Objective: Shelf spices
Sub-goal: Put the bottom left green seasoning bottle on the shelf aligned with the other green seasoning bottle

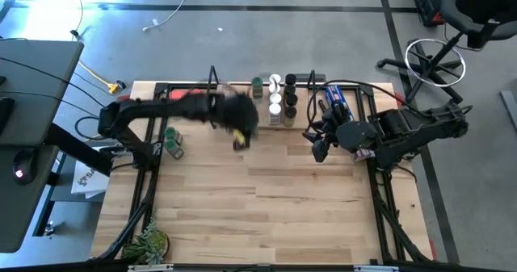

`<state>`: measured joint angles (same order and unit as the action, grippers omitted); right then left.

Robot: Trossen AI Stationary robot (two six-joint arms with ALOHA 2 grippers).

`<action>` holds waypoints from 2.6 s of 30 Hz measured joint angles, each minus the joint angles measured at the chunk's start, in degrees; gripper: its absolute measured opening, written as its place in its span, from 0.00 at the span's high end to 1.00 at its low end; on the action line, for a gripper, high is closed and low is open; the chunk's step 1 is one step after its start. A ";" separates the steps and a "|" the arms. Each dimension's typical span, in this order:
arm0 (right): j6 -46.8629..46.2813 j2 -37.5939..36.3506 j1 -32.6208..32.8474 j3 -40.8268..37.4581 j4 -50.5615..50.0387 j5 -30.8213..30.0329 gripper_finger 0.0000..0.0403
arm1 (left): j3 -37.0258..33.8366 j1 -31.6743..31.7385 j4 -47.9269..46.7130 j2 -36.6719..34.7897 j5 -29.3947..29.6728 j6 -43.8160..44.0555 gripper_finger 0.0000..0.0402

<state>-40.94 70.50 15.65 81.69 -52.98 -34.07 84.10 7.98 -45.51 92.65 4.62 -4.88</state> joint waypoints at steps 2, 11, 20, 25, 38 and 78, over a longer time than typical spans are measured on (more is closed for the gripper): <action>1.14 0.00 -0.43 0.00 -0.50 -0.02 0.51 | 0.99 4.66 0.32 0.55 -1.64 -2.82 0.53; 9.77 -0.39 -5.21 0.00 -3.34 0.53 0.51 | 1.24 17.13 4.71 6.77 -9.03 -10.26 0.53; 17.30 -1.61 -11.48 0.00 -5.08 5.63 0.51 | 1.26 19.18 9.71 10.94 -9.13 -12.36 0.52; 15.71 -1.62 -15.13 0.00 -4.98 5.21 0.51 | 1.26 19.16 9.83 12.08 -7.64 -17.33 0.45; 10.97 -1.60 -19.96 0.00 -1.99 2.76 0.51 | 1.26 20.79 14.55 12.41 -2.97 -21.35 0.43; 15.48 -1.55 -20.53 0.00 -2.50 2.58 0.51 | 3.60 22.50 3.78 15.71 -8.80 -3.65 0.44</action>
<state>-25.45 68.95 -4.89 81.69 -55.48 -31.48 87.70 30.47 -41.74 108.36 -4.18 -8.53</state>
